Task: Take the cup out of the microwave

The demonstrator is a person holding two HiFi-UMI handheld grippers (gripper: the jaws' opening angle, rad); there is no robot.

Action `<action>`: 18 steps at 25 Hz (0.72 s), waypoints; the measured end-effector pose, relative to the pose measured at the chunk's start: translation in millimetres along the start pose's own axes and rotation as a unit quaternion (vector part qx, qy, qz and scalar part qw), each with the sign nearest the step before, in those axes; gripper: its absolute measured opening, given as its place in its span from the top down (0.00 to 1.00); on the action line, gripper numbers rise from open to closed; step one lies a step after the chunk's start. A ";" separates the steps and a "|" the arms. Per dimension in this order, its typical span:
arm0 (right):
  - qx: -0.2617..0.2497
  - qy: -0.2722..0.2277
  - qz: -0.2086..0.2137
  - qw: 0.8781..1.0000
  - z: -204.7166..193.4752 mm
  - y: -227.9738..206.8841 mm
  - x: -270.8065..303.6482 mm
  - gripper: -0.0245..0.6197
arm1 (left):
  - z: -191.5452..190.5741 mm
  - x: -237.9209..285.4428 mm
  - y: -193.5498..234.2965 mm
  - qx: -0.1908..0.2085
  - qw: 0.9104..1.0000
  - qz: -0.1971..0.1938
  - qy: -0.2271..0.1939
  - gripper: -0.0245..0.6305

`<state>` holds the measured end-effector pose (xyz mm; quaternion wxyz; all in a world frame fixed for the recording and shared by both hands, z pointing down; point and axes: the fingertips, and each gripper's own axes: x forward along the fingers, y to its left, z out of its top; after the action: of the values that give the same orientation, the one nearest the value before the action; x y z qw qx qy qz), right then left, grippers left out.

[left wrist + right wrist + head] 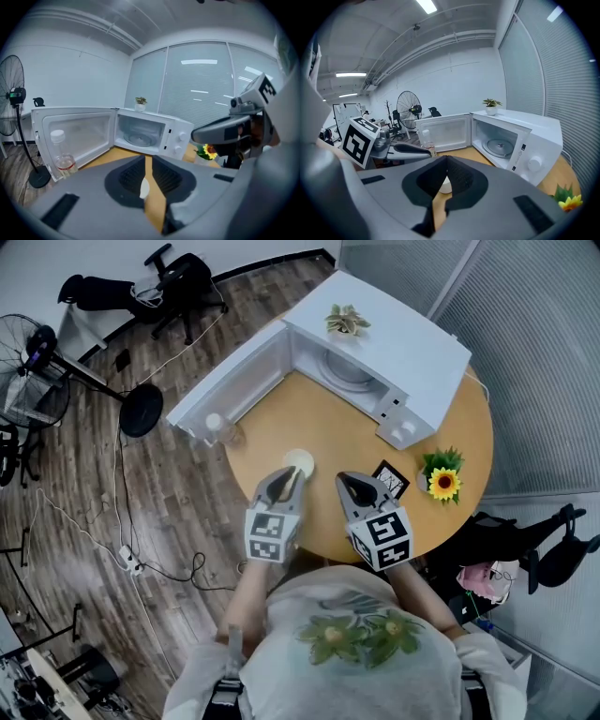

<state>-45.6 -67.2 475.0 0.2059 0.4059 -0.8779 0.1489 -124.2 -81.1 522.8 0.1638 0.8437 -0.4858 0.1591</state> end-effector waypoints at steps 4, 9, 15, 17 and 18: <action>-0.004 -0.002 -0.003 1.000 2.5 -0.6 -1.1 0.94 | 24.9 -1.1 -12.4 0.004 1.000 -0.014 -0.015 0.95; -0.005 -0.004 -0.006 1.000 7.7 -3.9 -4.4 0.94 | 47.2 -2.8 -30.0 0.022 0.998 -0.034 -0.039 0.96; -0.005 -0.005 -0.011 1.000 12.0 -9.4 -8.9 0.94 | 58.3 0.3 -43.3 0.005 0.998 -0.049 -0.039 0.96; -0.004 -0.006 -0.013 1.000 12.0 -11.1 -10.4 0.94 | 64.0 0.9 -46.6 0.000 0.998 -0.053 -0.043 0.96; -0.002 -0.007 -0.014 1.000 11.6 -11.7 -11.1 0.94 | 64.6 1.2 -48.2 -0.002 0.998 -0.055 -0.044 0.96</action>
<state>-32.8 -72.3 460.7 0.2031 0.4184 -0.8739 0.1413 -74.5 -87.0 459.5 0.1524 0.8751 -0.4454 0.1117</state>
